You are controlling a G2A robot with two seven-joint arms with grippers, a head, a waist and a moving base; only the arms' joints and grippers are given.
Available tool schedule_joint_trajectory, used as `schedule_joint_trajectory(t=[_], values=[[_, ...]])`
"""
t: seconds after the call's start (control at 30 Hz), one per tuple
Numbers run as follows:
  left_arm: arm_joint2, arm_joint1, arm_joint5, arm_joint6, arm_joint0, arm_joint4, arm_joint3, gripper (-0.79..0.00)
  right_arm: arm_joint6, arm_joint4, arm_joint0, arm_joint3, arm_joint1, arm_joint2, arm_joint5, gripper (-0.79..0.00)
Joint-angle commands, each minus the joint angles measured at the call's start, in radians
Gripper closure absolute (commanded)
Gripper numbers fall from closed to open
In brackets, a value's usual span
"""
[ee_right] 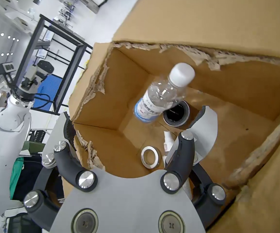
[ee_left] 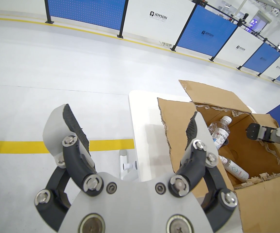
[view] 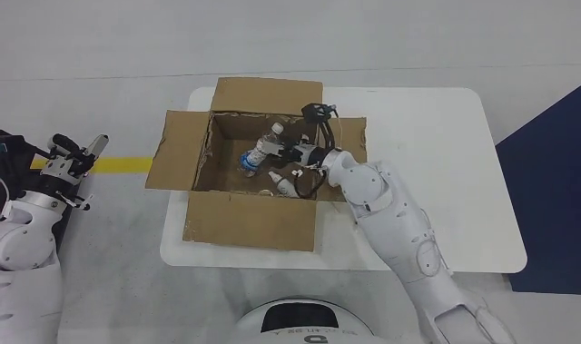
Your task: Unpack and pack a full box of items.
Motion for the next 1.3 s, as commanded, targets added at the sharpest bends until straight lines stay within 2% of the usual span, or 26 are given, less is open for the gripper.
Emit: schedule_joint_trajectory(t=[0.0, 0.07, 0.2, 0.23, 0.27, 0.33, 0.4, 0.47, 0.53, 0.57, 0.7, 0.9, 1.27], values=[[0.0, 0.0, 0.0, 0.0, 0.0, 0.0, 0.0, -0.785, 0.019, 0.013, 0.03, 0.045, -0.003, -0.011, 0.026, -0.785], [0.0, 0.0, 0.0, 0.0, 0.0, 0.0, 0.0, -0.785, 0.028, 0.017, 0.057, 0.078, -0.006, -0.024, 0.041, -0.785], [0.0, 0.0, 0.0, 0.0, 0.0, 0.0, 0.0, -0.785, 0.055, 0.013, 0.114, 0.138, -0.014, -0.053, 0.085, -0.714], [0.0, 0.0, 0.0, 0.0, 0.0, 0.0, 0.0, -0.785, 0.065, 0.01, 0.13, 0.152, -0.016, -0.063, 0.1, -0.665], [0.0, 0.0, 0.0, 0.0, 0.0, 0.0, 0.0, -0.785, 0.073, 0.006, 0.141, 0.162, -0.018, -0.071, 0.11, -0.662], [0.0, 0.0, 0.0, 0.0, 0.0, 0.0, 0.0, -0.785, 0.113, 0.002, 0.178, 0.198, -0.026, -0.102, 0.143, -0.594], [0.0, 0.0, 0.0, 0.0, 0.0, 0.0, 0.0, -0.785, 0.136, -0.007, 0.206, 0.223, -0.031, -0.121, 0.183, -0.582], [0.0, 0.0, 0.0, 0.0, 0.0, 0.0, 0.0, -0.785, 0.153, -0.002, 0.22, 0.237, -0.034, -0.129, 0.21, -0.536], [0.0, 0.0, 0.0, 0.0, 0.0, 0.0, 0.0, -0.785, 0.163, -0.007, 0.232, 0.253, -0.035, -0.132, 0.242, -0.459], [0.0, 0.0, 0.0, 0.0, 0.0, 0.0, 0.0, -0.785, 0.169, -0.004, 0.235, 0.259, -0.036, -0.131, 0.25, -0.385], [0.0, 0.0, 0.0, 0.0, 0.0, 0.0, 0.0, -0.785, 0.193, 0.0, 0.259, 0.303, -0.039, -0.14, 0.269, -0.357], [0.0, 0.0, 0.0, 0.0, 0.0, 0.0, 0.0, -0.785, 0.216, 0.012, 0.291, 0.36, -0.049, -0.168, 0.293, -0.357], [0.0, 0.0, 0.0, 0.0, 0.0, 0.0, 0.0, -0.785, 0.194, -0.02, 0.272, 0.288, -0.051, -0.202, 0.268, -0.388]])
